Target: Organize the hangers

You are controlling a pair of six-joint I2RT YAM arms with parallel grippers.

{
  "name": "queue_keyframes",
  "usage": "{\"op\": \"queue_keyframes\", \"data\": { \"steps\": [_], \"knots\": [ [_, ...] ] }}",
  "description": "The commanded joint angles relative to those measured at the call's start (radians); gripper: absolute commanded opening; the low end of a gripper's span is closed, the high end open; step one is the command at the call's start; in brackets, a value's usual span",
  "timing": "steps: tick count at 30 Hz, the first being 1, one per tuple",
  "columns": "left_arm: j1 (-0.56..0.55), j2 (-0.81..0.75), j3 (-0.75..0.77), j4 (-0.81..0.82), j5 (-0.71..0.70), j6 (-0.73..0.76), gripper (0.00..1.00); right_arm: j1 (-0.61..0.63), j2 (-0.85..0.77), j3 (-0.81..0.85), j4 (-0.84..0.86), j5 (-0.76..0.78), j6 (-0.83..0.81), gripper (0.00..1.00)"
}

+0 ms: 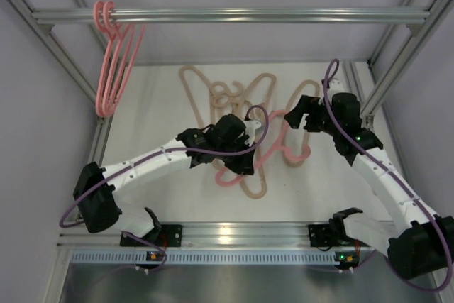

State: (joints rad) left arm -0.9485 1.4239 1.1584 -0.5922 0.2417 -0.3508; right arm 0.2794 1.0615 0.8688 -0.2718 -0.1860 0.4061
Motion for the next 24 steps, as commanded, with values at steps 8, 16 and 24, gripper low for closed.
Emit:
{"op": "queue_keyframes", "data": {
  "steps": [8, 16, 24],
  "knots": [
    [-0.003, 0.01, 0.106, 0.02, -0.021, -0.126, 0.0, -0.042, -0.182, 0.16, -0.083, 0.028, -0.076, 0.85],
    [-0.003, -0.016, 0.126, 0.161, -0.027, -0.214, 0.0, -0.043, -0.258, 0.191, -0.092, 0.072, -0.09, 0.86],
    [-0.001, -0.077, 0.058, 0.458, -0.131, -0.371, 0.0, -0.043, -0.299, 0.194, -0.09, 0.083, -0.105, 0.86]
  ]
}}
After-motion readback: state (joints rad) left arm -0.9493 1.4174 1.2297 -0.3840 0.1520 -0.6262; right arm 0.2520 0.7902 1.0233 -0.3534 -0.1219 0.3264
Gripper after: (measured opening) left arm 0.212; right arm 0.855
